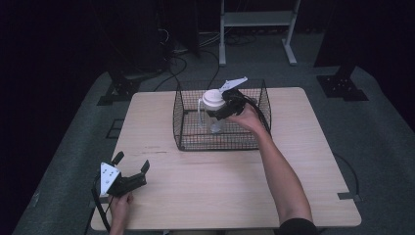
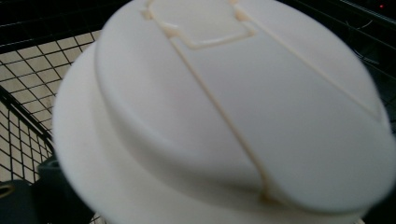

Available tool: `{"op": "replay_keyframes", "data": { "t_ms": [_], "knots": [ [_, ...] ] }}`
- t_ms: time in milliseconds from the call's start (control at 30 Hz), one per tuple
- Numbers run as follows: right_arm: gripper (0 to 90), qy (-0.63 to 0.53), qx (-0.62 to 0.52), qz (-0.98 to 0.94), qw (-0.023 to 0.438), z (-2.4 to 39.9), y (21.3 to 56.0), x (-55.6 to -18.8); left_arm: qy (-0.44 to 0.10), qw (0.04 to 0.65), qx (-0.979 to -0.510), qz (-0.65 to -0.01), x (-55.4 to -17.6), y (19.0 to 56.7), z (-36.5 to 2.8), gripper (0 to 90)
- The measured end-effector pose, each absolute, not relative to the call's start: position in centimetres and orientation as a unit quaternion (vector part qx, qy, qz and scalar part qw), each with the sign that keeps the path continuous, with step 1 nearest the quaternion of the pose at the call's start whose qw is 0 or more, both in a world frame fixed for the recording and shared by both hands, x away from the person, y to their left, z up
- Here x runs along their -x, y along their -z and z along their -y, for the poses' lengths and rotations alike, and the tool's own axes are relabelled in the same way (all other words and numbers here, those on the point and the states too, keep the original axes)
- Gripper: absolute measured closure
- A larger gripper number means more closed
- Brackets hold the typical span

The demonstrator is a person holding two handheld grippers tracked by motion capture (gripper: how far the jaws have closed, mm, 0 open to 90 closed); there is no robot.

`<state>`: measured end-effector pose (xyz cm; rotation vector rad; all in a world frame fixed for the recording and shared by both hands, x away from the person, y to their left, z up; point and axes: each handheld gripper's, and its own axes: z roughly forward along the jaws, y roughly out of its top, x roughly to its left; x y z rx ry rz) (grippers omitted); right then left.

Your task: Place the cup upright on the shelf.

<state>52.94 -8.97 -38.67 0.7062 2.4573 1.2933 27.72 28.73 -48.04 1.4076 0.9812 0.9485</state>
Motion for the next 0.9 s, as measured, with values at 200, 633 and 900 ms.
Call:
{"op": "replay_keyframes", "data": {
  "t_ms": [200,633,900],
  "knots": [
    [0.0,-0.455,-0.244,-0.844,0.144,9.0,38.3,-52.7,-0.402,0.557,-0.596,-0.416,-27.7,48.0,-28.7,0.9],
    [0.0,-0.472,-0.245,-0.834,0.147,9.0,37.6,-52.3,-0.403,0.556,-0.596,-0.416,-27.8,48.0,-28.7,0.9],
    [0.0,-0.486,-0.247,-0.823,0.16,9.4,36.5,-52.0,-0.404,0.554,-0.598,-0.416,-27.7,48.0,-28.7,0.9]
  ]
}}
